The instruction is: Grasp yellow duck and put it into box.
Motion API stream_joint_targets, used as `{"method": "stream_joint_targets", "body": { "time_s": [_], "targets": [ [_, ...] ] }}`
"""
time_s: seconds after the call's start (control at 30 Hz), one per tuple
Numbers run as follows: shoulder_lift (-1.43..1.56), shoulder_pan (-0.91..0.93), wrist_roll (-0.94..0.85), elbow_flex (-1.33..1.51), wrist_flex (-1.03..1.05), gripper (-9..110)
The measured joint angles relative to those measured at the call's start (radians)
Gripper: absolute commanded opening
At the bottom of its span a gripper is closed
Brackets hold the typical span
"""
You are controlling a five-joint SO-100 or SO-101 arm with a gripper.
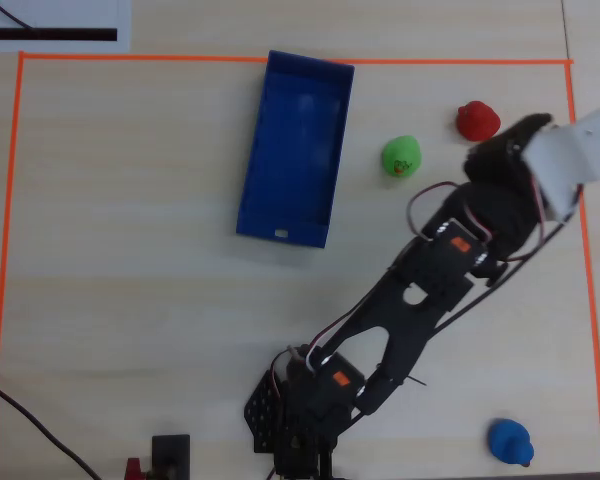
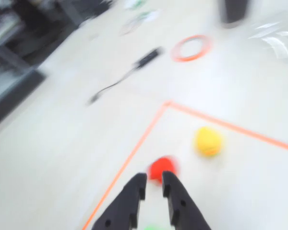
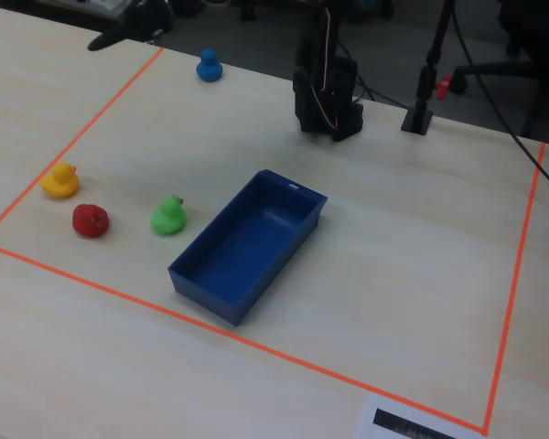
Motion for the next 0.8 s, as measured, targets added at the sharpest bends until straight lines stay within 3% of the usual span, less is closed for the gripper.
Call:
{"method": "stream_joint_targets", "body": {
  "time_s": [0.17, 0.4, 0.8],
  "targets": [
    [-0.236, 0.120, -0.046, -0.132, 0.061, 36],
    [-0.327, 0.140, -0.261, -0.032, 0.058, 35],
    [-0.410, 0.081, -0.446, 0.295, -0.494, 38]
  ]
}}
